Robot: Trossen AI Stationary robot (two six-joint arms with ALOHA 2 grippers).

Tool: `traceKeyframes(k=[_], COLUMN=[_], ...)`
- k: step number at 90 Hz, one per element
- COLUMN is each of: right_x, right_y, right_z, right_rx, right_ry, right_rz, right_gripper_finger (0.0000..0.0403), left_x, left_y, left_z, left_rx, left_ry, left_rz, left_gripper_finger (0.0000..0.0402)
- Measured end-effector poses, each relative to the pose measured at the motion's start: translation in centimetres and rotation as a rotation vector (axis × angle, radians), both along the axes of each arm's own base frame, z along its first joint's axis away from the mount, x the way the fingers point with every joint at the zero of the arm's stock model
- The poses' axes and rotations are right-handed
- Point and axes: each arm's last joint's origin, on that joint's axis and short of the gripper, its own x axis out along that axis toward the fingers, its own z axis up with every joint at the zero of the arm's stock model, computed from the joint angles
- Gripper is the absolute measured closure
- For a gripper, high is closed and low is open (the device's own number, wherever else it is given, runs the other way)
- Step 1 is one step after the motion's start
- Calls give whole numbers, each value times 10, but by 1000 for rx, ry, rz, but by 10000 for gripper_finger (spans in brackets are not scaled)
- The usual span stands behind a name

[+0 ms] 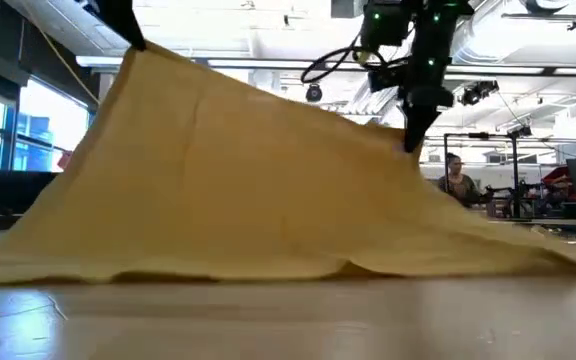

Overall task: Set table place
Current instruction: Fold the yellow table napkin

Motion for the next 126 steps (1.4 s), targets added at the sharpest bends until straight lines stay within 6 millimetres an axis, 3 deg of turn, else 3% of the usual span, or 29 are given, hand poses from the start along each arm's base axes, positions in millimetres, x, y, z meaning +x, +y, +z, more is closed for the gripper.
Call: traceKeyframes(k=[13, 29, 47, 68, 93, 110, 126], right_x=[3, 9, -2, -19, -30, -29, -22], right_y=[11, 45, 93, 132, 147, 149, 154], right_z=[0, -5, -46, -91, -110, -108, -100], right_rx=[10, 23, 34, 102, 133, 191, 299], right_ry=[-24, -38, 16, -7, -15, 1, -14], right_rz=[-36, -1, 33, 100, 140, 172, 316], right_gripper_finger=[403, 403, 403, 403, 389, 327, 274], left_x=[4, 15, 15, 9, 9, 7, 6], left_y=[10, -12, -51, -79, -91, -92, -92], left_z=[-1, -19, -60, -105, -128, -129, -129], left_rx=[-23, -153, -333, -528, -598, -631, -643], left_ry=[69, 73, -3, -56, 10, 48, 76], left_rz=[12, -156, -321, -346, -373, -383, -395], left_gripper_finger=[402, 402, 402, 402, 402, 402, 402])
